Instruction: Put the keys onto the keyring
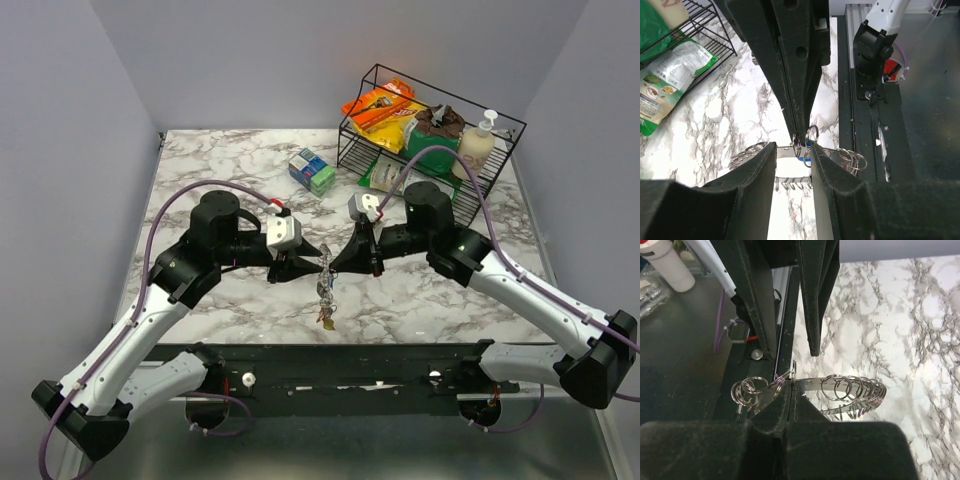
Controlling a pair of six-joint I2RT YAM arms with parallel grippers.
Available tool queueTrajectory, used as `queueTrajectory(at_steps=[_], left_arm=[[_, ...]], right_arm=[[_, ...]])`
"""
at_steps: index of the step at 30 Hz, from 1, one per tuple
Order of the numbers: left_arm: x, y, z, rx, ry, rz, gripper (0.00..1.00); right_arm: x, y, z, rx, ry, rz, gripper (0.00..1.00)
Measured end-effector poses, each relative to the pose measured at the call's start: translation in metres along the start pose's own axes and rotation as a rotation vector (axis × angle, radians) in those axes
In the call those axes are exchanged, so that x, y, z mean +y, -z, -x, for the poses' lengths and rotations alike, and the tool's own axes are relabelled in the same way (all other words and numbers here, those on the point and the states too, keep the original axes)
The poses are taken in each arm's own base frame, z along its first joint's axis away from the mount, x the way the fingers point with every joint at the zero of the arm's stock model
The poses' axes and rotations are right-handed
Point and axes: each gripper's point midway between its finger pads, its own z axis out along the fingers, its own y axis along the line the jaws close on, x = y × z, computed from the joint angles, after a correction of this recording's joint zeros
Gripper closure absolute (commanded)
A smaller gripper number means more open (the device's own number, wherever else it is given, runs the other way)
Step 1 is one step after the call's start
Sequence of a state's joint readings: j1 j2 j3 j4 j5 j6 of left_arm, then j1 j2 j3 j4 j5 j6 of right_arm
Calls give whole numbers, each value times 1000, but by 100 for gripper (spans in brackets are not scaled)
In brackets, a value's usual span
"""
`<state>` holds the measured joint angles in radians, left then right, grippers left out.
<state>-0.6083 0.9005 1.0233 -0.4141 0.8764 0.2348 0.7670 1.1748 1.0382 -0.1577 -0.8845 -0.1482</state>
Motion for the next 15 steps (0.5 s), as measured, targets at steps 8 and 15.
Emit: queueTrajectory(at_steps=[8, 15], left_arm=[[3, -1, -5, 83, 25, -24, 59], [9, -9, -18, 155, 73, -42, 62]], right_arm=[[-6, 0, -18, 103, -36, -8, 99], [-8, 2, -36, 171, -68, -17, 99]])
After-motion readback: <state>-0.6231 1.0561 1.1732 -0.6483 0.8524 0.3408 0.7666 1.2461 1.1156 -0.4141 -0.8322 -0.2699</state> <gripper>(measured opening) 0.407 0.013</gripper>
